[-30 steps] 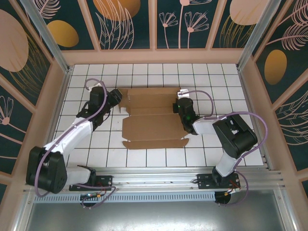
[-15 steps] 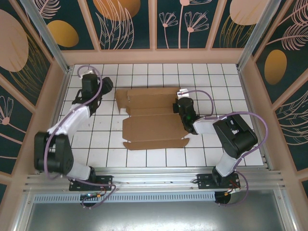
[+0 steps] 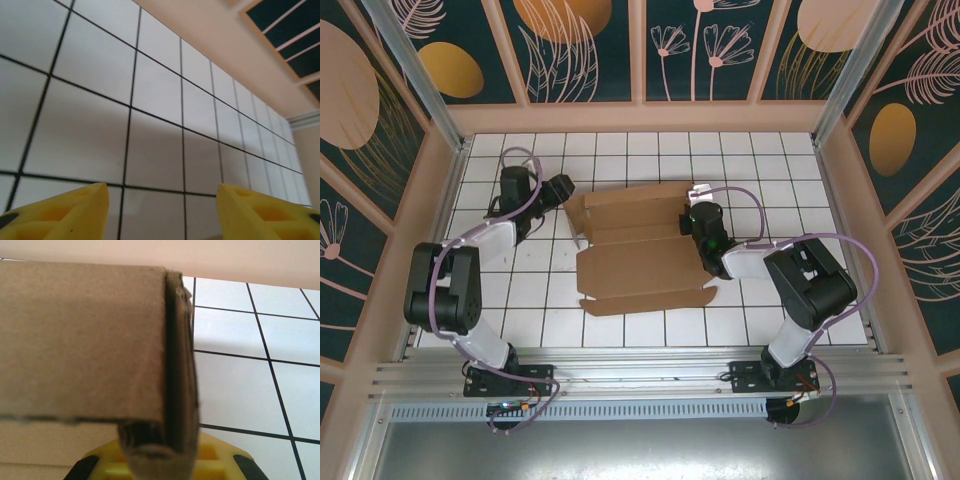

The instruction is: Fold the paper box

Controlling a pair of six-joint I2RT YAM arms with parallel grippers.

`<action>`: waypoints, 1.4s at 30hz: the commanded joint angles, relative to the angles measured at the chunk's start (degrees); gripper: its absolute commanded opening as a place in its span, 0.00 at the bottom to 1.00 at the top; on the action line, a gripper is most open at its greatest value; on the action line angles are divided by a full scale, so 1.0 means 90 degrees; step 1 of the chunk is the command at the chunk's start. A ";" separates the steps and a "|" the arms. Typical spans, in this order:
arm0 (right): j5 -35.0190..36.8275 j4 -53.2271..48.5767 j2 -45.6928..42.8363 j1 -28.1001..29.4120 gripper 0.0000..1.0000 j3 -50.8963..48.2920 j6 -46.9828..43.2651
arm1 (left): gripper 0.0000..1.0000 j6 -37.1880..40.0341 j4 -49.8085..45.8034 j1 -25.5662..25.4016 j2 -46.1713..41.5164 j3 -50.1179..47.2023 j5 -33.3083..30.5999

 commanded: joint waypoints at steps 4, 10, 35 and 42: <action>0.0090 -0.0070 0.0139 -0.0002 0.00 0.0144 0.0262 | 0.57 -0.0914 0.0820 -0.0074 -0.0519 -0.1069 0.0170; 0.0026 -0.0086 0.0171 0.0020 0.00 0.0179 0.0385 | 0.59 -0.1268 0.1158 -0.0212 -0.0755 -0.1473 0.0051; -0.0005 -0.0236 0.0097 -0.0008 0.00 0.0173 0.0258 | 0.58 0.1416 -0.2539 -0.0922 -0.1641 -0.0632 -0.1220; -0.0088 -0.0239 0.0132 0.0010 0.00 0.0166 0.0307 | 0.57 0.2043 -0.2574 -0.0932 -0.1456 -0.0222 -0.1538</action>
